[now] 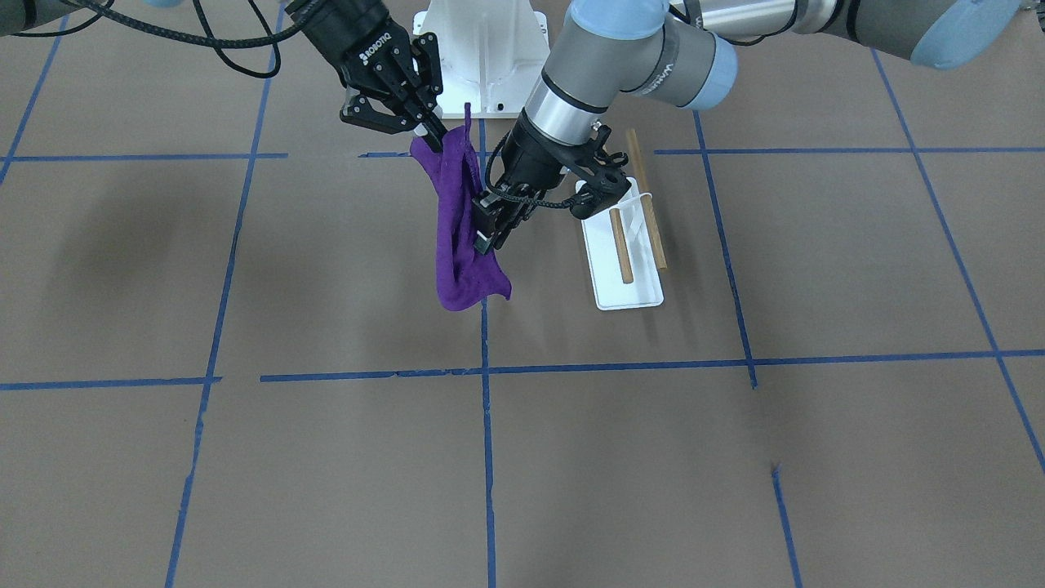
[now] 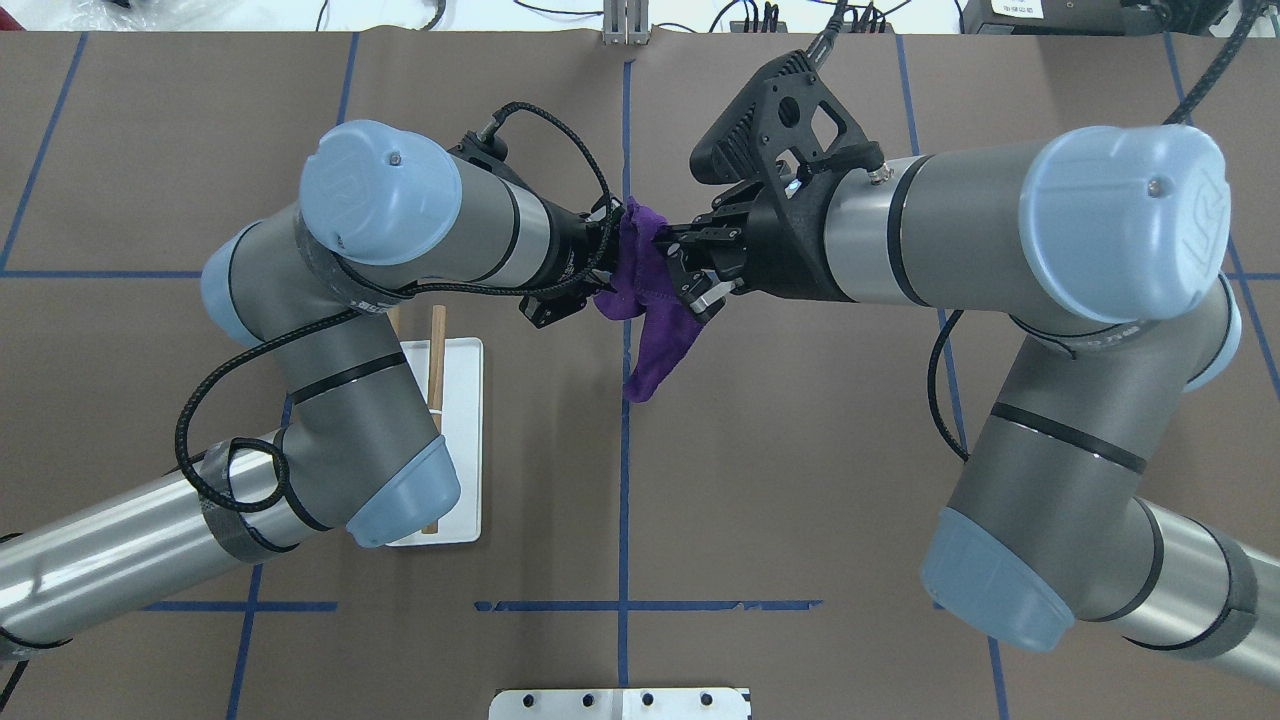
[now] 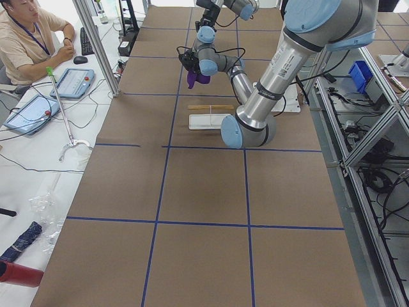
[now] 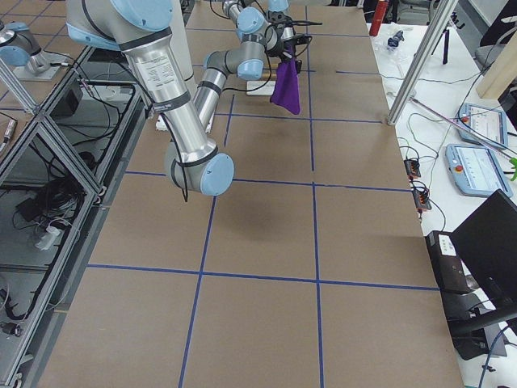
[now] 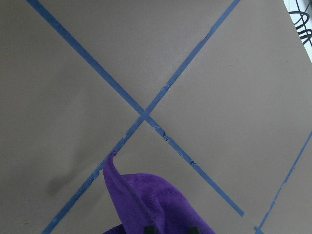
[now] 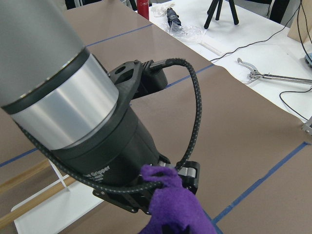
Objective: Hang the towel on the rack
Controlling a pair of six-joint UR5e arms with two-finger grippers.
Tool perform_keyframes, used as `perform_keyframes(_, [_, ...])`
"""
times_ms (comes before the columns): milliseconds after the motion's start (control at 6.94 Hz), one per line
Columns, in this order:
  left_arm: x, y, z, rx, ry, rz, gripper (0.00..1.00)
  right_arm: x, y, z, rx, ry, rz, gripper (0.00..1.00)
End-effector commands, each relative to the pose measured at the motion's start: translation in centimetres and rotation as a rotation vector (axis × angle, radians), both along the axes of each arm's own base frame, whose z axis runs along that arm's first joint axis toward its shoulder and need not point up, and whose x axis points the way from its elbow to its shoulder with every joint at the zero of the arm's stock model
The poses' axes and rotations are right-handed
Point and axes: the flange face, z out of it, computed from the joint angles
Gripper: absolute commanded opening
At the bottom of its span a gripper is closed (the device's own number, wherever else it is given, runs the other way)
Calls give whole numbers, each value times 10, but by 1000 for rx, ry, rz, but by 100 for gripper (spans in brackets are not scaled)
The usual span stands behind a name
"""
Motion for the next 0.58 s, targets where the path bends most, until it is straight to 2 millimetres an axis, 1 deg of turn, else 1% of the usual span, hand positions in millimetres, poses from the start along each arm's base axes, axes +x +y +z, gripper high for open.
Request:
perform_keyframes(0, [-1, 1, 3, 5, -4, -1, 0, 1, 0, 1, -1, 0, -2, 0])
perform_keyframes(288, [-4, 2, 1, 11, 0, -3, 0, 1, -1, 7, -10, 6, -7, 0])
perform_keyframes(432, [-6, 3, -1, 14, 4, -3, 0, 0, -2, 10, -46, 3, -4, 36])
